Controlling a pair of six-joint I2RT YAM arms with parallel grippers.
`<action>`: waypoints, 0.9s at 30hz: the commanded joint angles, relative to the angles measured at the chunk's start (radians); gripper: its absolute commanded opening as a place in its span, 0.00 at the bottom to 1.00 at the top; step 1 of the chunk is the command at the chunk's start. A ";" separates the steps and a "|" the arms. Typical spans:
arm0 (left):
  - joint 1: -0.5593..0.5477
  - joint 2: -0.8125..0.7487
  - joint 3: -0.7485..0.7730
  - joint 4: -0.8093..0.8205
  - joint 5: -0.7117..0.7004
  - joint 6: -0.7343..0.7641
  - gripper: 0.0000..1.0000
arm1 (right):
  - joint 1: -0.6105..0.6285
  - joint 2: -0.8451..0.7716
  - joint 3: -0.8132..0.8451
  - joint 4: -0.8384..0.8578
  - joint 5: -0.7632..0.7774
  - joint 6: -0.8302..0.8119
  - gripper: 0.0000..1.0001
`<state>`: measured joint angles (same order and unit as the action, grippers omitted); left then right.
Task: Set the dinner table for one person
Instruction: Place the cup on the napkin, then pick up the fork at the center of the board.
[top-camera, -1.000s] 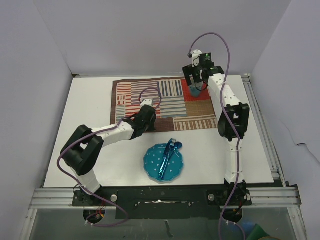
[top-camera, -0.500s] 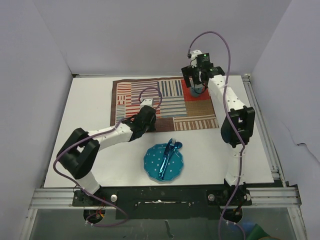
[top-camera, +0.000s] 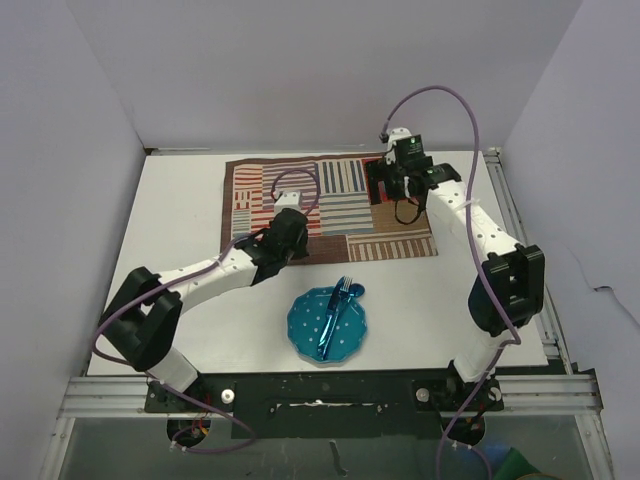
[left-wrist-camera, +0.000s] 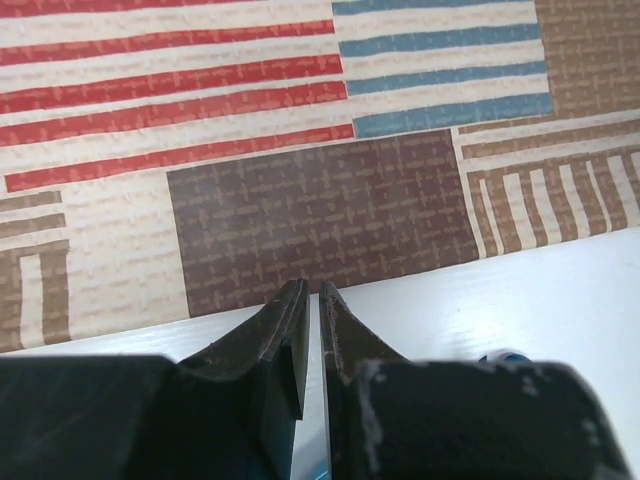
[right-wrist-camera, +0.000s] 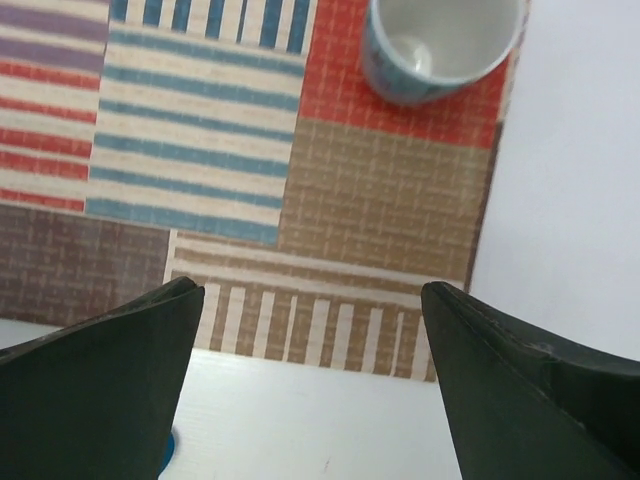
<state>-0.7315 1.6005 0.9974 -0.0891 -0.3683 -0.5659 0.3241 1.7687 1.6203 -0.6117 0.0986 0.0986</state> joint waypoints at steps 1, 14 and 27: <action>-0.001 -0.069 0.011 0.033 -0.053 0.022 0.10 | 0.051 -0.039 -0.113 0.064 0.031 0.056 0.93; 0.096 -0.013 0.023 0.105 -0.042 0.093 0.10 | 0.109 -0.030 -0.261 0.109 -0.023 0.098 0.66; 0.072 -0.013 0.027 -0.127 0.021 0.018 0.10 | 0.288 -0.177 -0.455 0.025 -0.025 0.240 0.62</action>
<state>-0.6079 1.5940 0.9928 -0.1040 -0.3603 -0.5213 0.5499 1.7287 1.2087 -0.5552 0.0734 0.2615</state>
